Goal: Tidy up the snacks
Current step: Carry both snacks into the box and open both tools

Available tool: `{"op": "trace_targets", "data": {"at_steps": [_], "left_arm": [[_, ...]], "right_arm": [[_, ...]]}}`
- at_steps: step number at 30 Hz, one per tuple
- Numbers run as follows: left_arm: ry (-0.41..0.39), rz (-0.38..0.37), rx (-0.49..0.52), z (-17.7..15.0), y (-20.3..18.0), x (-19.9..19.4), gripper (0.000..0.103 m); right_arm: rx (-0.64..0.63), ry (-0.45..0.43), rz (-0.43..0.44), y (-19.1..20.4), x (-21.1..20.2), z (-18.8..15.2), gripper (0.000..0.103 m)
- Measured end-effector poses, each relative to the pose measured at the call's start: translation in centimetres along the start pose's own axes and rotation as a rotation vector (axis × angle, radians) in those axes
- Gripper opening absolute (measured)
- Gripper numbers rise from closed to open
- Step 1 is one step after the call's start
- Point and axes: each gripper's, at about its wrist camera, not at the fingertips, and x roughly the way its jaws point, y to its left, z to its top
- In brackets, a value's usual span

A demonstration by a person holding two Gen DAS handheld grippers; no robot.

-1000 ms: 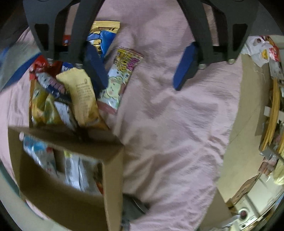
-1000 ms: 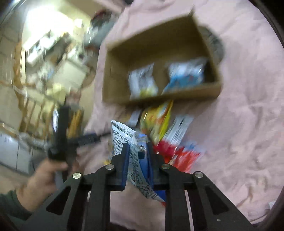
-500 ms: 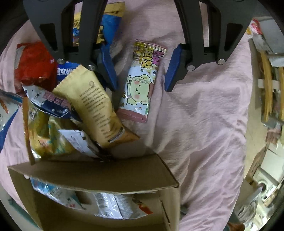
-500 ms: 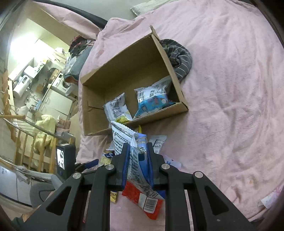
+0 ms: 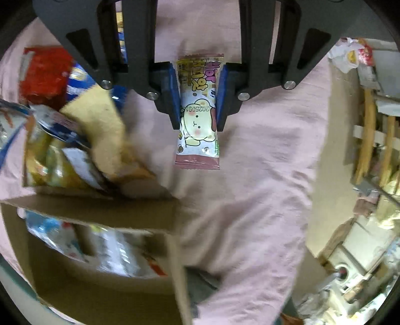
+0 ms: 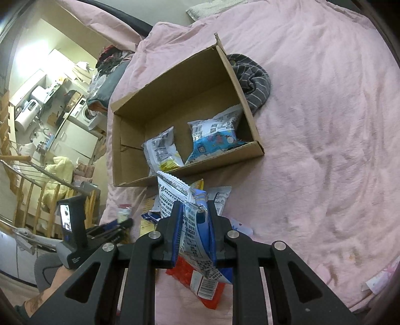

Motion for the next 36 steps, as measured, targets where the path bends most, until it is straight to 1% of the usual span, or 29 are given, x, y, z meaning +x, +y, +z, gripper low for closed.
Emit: {"op": "trace_targets", "data": {"at_steps": [2,3,5,7,9,12,14,18,22,24,27,30,33,36], "left_arm": [[0.034,-0.045,-0.061,0.1,1.2,0.5,0.022],[0.038,-0.056,-0.081,0.1,1.5,0.8,0.022],[0.026,-0.059,-0.103,0.5,1.9,0.7,0.022],[0.007,-0.072,-0.119,0.5,2.5,-0.2,0.022],[-0.022,-0.084,-0.132,0.0,2.7,-0.8,0.022],[-0.074,-0.101,-0.152,-0.4,3.0,-2.8,0.022],[-0.122,-0.109,-0.157,-0.2,3.1,-4.4,0.022],[-0.205,-0.156,-0.175,0.4,2.9,-7.6,0.022],[-0.259,-0.207,-0.166,2.2,2.6,-9.9,0.022],[-0.284,-0.227,-0.143,3.2,2.0,-11.0,0.022],[-0.311,-0.239,-0.105,4.9,1.2,-11.9,0.022],[-0.332,-0.233,-0.076,6.5,0.7,-12.1,0.022],[-0.331,-0.237,-0.065,8.1,0.2,-11.7,0.022],[-0.326,-0.241,-0.057,9.4,-0.4,-10.8,0.022]], "right_arm": [[0.003,-0.003,-0.001,0.0,-0.1,0.0,0.019],[0.004,-0.005,0.0,-0.1,-0.2,0.0,0.019],[0.004,-0.009,0.0,0.0,-0.3,0.0,0.019],[0.003,-0.013,0.002,0.0,-0.4,0.0,0.019],[-0.001,-0.015,0.005,0.1,-0.4,0.0,0.019],[-0.007,-0.018,0.009,0.2,-0.4,0.1,0.019],[-0.008,-0.027,0.015,0.2,-0.5,0.2,0.019],[-0.012,-0.088,0.056,0.5,-1.8,0.5,0.019],[-0.026,-0.163,0.094,1.1,-3.3,1.3,0.019],[-0.033,-0.2,0.105,1.6,-3.9,2.0,0.019],[-0.042,-0.234,0.109,2.1,-4.2,3.3,0.019],[-0.044,-0.27,0.101,2.6,-4.3,4.9,0.019],[-0.038,-0.283,0.088,2.7,-3.7,6.5,0.019],[-0.037,-0.266,0.08,2.7,-2.0,8.3,0.019]]}}
